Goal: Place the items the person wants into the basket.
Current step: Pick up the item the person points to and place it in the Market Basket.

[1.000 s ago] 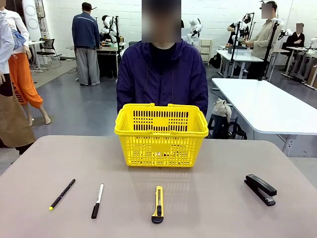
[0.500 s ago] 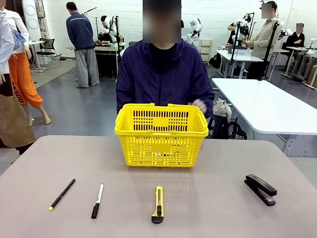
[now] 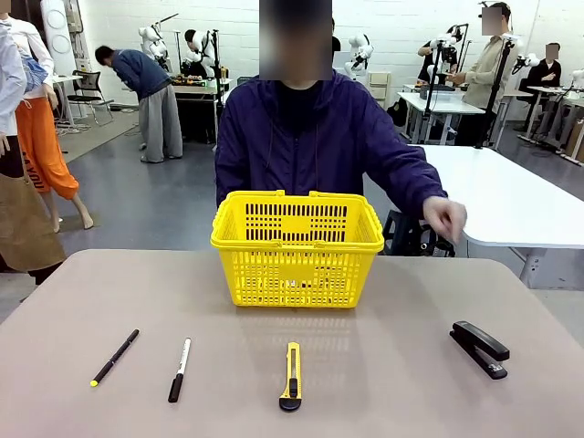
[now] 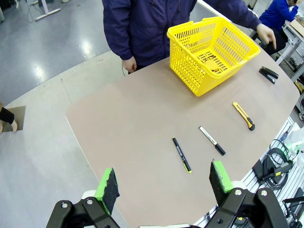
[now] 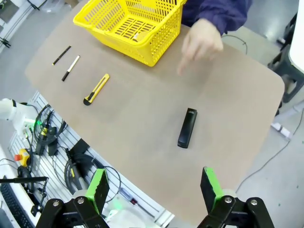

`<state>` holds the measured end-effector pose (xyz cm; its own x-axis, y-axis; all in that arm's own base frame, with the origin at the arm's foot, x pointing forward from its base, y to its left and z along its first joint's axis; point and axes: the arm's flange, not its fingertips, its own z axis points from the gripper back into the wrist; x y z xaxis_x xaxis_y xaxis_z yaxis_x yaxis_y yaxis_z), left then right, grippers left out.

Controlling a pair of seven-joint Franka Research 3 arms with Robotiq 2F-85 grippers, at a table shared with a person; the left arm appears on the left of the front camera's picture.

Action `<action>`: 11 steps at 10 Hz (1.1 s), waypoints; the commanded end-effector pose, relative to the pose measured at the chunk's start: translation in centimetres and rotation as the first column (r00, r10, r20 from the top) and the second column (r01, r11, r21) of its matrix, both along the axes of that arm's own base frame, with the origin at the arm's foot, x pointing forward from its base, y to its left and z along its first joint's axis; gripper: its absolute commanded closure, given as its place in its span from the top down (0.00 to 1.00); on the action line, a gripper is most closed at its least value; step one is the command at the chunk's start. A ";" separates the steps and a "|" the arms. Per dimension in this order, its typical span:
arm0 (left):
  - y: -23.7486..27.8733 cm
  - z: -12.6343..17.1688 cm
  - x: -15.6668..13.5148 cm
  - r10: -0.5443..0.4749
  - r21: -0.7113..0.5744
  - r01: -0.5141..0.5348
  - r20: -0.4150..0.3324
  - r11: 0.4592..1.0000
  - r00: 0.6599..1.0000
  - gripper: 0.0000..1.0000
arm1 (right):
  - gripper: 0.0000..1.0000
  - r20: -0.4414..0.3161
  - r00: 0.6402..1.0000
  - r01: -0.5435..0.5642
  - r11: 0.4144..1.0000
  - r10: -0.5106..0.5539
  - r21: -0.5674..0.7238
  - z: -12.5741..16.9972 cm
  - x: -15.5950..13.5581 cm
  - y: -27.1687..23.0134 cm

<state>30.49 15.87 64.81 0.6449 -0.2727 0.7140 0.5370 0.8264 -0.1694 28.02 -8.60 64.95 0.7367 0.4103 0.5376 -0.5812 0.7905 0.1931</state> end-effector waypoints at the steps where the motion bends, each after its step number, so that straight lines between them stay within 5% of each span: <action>1: 0.2 -0.1 -0.1 -0.015 -0.007 0.015 0.012 1.000 1.000 1.00 | 1.00 -0.006 1.000 0.009 1.000 -0.009 -0.004 -0.2 0.0 0.0; 11: 0.2 -0.1 -0.1 -0.015 -0.007 0.015 0.012 1.000 1.000 1.00 | 1.00 -0.006 1.000 0.009 1.000 -0.009 -0.004 -0.2 0.0 0.0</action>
